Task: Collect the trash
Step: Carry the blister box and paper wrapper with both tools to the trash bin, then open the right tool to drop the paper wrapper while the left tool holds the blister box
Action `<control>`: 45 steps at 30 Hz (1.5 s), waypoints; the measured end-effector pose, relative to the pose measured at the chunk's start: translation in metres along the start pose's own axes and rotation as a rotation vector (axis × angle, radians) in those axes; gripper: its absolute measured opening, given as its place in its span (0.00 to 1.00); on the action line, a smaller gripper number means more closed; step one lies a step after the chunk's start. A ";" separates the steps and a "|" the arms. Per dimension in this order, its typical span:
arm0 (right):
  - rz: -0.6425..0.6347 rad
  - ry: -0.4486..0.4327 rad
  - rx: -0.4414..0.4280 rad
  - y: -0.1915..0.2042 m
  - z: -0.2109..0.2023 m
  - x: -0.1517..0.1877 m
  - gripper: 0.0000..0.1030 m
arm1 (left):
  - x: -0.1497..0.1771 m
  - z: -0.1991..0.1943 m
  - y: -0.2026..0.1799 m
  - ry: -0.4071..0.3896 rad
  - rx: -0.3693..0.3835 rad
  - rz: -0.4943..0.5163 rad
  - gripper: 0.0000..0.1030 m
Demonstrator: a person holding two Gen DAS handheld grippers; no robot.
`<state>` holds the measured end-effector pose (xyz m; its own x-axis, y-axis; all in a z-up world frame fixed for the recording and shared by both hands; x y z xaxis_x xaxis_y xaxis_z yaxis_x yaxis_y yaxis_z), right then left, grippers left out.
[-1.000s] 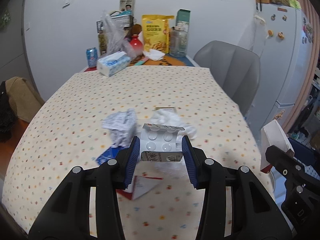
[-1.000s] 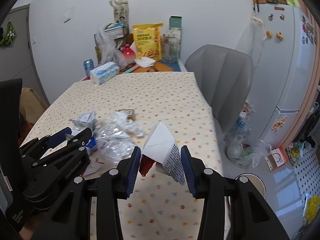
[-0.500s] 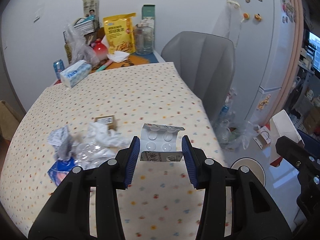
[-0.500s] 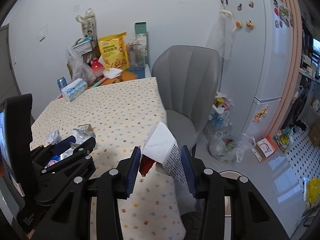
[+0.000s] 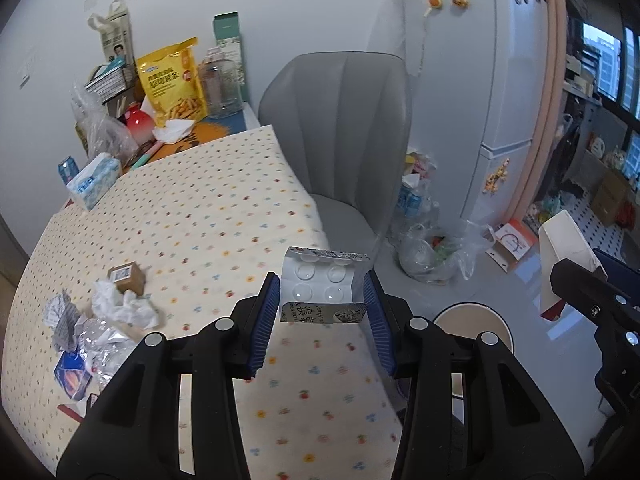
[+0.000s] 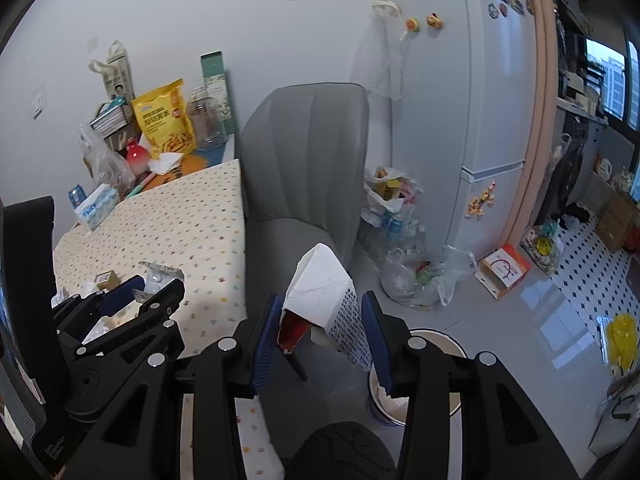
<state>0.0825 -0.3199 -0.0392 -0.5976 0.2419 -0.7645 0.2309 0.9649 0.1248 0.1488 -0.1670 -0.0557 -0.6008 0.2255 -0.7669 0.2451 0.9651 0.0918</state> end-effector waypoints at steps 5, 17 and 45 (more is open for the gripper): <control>0.036 0.010 0.014 -0.026 0.009 -0.001 0.40 | -0.004 0.011 -0.028 0.016 0.006 0.041 0.43; 0.151 0.059 0.045 -0.097 0.043 0.009 0.41 | -0.010 0.046 -0.091 0.062 0.032 0.133 0.43; 0.362 0.082 0.156 -0.226 0.099 0.029 0.66 | -0.014 0.111 -0.202 0.145 0.095 0.289 0.42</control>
Point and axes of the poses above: each gripper's, at about its wrist camera, not at the fingertips, and z roughly the way its jaws point, y to its left, x to its underside, the point moved 2 cm from there along z, roughly the way its jaws point, and after that the axes turned 2 degrees about -y, right-handed, at the moved point
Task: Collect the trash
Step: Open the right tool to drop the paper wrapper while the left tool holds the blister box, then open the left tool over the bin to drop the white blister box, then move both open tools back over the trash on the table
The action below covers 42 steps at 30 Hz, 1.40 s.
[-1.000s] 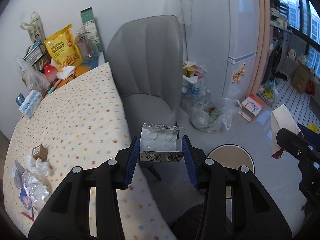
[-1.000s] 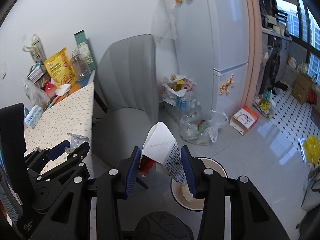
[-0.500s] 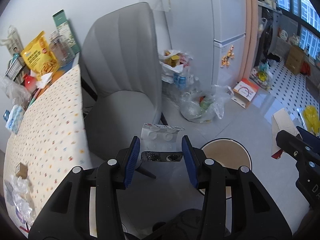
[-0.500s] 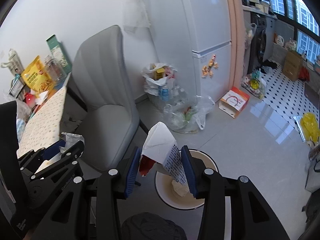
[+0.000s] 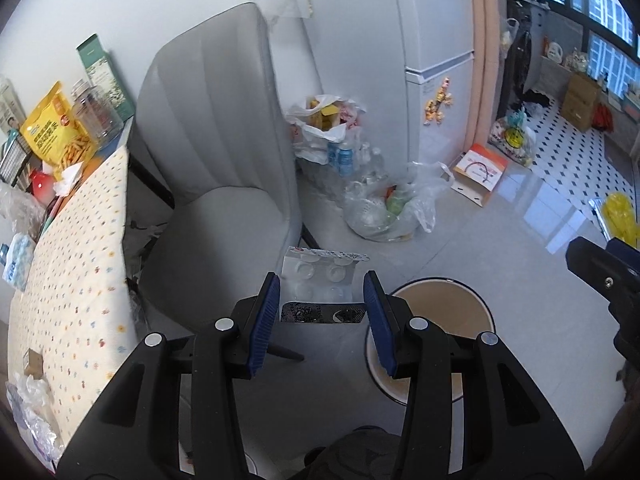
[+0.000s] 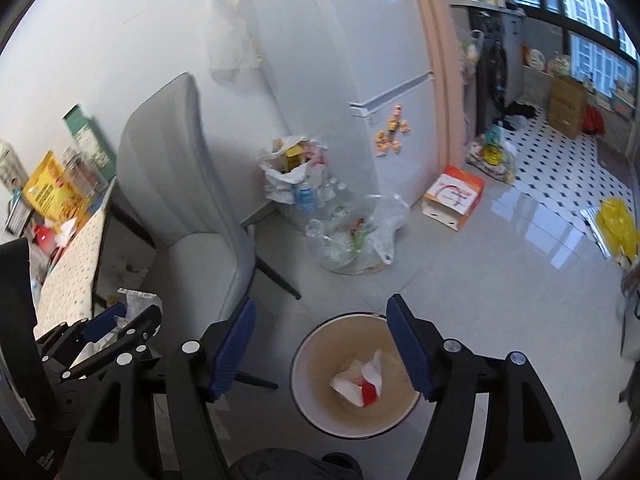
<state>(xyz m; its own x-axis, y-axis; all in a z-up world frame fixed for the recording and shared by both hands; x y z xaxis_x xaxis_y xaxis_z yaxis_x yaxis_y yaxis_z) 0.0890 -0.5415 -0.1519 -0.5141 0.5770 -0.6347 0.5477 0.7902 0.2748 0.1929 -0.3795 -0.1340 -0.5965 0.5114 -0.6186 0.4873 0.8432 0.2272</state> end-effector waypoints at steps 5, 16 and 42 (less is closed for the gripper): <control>0.035 0.016 0.075 -0.029 -0.003 0.009 0.72 | -0.001 0.003 -0.029 0.007 0.047 0.037 0.42; 0.098 0.023 0.205 -0.091 -0.024 0.020 0.75 | 0.001 0.011 -0.108 0.029 0.171 0.126 0.43; 0.062 -0.066 0.152 -0.045 -0.060 0.003 0.83 | -0.013 -0.050 -0.013 -0.084 0.058 -0.023 0.93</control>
Point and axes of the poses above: each gripper's, at about its wrist camera, not at the fingertips, and z roughly the way its jaws point, y to its left, x to its underside, the point moved 2 cm from there along z, roughly the way its jaws point, and after that the axes turned 2 degrees about -y, right-handed, at the moved point
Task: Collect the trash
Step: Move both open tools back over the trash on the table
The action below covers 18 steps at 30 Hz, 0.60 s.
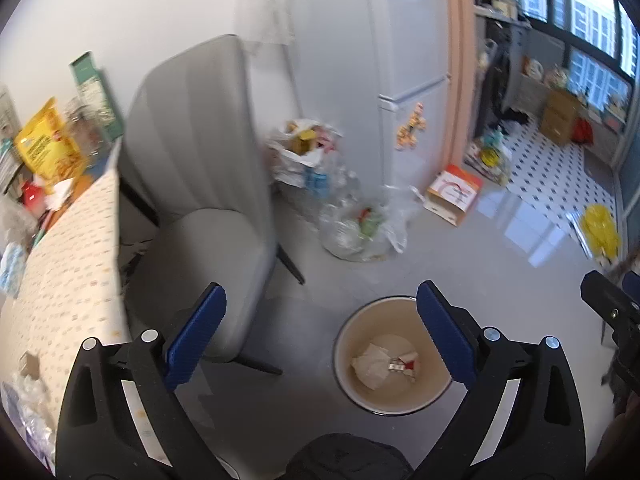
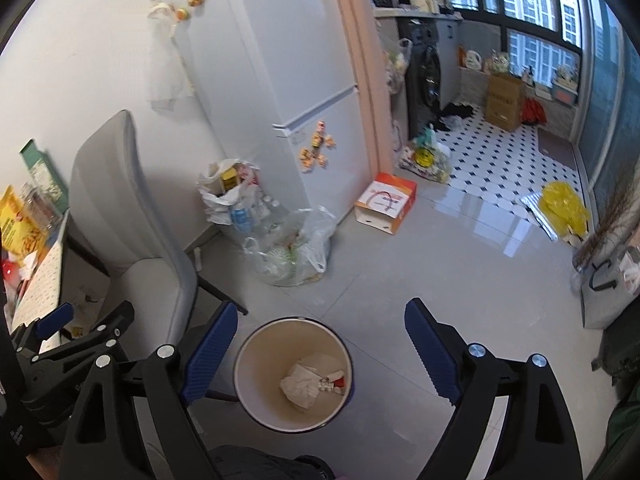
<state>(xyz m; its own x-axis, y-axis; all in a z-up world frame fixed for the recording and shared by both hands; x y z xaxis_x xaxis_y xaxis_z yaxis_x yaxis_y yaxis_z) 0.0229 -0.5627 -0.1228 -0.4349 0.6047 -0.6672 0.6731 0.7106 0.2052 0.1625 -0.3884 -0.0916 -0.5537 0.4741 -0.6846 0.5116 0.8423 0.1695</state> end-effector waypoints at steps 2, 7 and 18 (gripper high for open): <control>-0.021 -0.013 -0.018 0.016 -0.010 0.001 0.84 | 0.003 -0.012 0.018 -0.017 -0.018 -0.024 0.93; -0.079 -0.048 -0.057 0.054 -0.035 0.003 0.86 | 0.012 -0.039 0.059 -0.047 -0.054 -0.079 0.93; -0.198 -0.128 -0.104 0.128 -0.092 0.012 0.92 | 0.032 -0.089 0.134 -0.126 -0.091 -0.195 0.94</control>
Point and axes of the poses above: each gripper's, at about its wrist camera, not at the fingertips, and z roughly the way its jaws point, y to its left, x to its underside, the point moved 2 cm from there along z, roughly the way its jaws point, and after that the axes turned 2 degrees about -y, right-handed, at the moved point
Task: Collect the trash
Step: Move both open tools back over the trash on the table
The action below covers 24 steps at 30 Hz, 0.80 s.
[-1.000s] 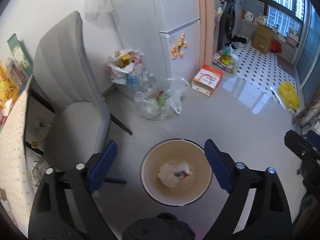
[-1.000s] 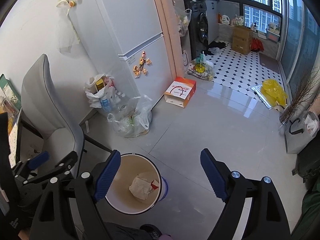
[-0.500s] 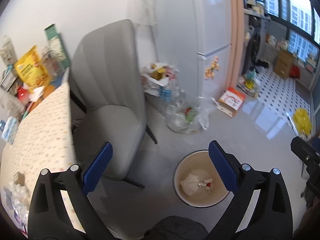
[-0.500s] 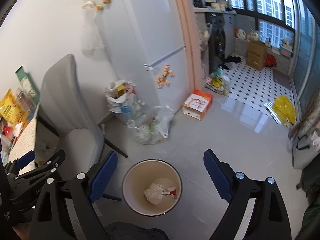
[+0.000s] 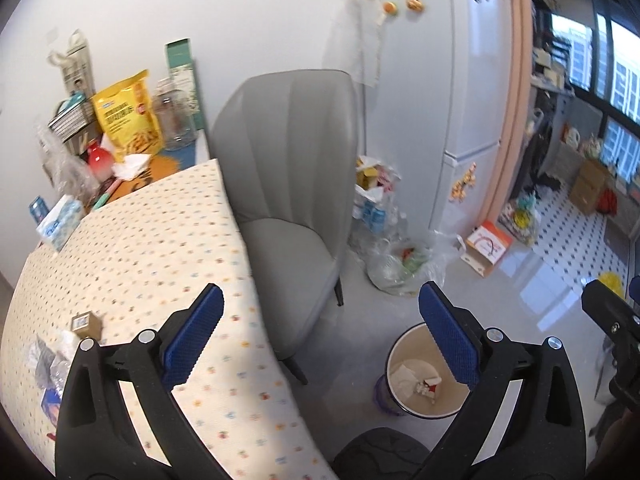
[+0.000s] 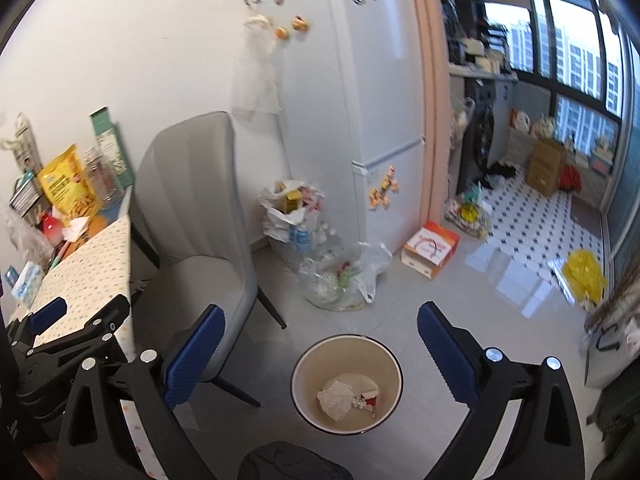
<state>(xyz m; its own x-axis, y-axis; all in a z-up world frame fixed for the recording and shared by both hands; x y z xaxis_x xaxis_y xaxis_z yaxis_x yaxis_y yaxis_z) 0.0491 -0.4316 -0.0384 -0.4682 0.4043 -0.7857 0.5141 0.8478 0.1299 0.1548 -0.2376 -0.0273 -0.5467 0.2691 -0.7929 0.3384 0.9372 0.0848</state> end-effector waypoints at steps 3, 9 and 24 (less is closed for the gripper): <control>-0.033 -0.016 -0.020 0.022 -0.012 -0.001 0.92 | 0.002 -0.010 0.021 -0.014 -0.015 -0.028 0.94; -0.088 -0.035 -0.066 0.064 -0.033 0.005 0.92 | 0.012 -0.029 0.067 -0.036 -0.058 -0.094 0.94; -0.205 -0.024 -0.181 0.147 -0.063 0.037 0.92 | 0.053 -0.065 0.165 -0.048 -0.178 -0.239 0.94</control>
<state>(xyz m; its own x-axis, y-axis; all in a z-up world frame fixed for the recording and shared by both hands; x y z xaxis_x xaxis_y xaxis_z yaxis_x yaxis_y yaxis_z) 0.0620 -0.2707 -0.0099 -0.5307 0.2112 -0.8208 0.2721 0.9596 0.0710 0.1319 -0.0542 -0.0162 -0.5567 0.0291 -0.8302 0.0626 0.9980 -0.0069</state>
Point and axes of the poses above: each gripper's, at about its wrist camera, not at the fingertips, and z roughly the way its jaws point, y to its left, x to its underside, the point moved 2 cm from there along z, roughly the way its jaws point, and after that the axes turned 2 degrees about -y, right-handed, at the moved point
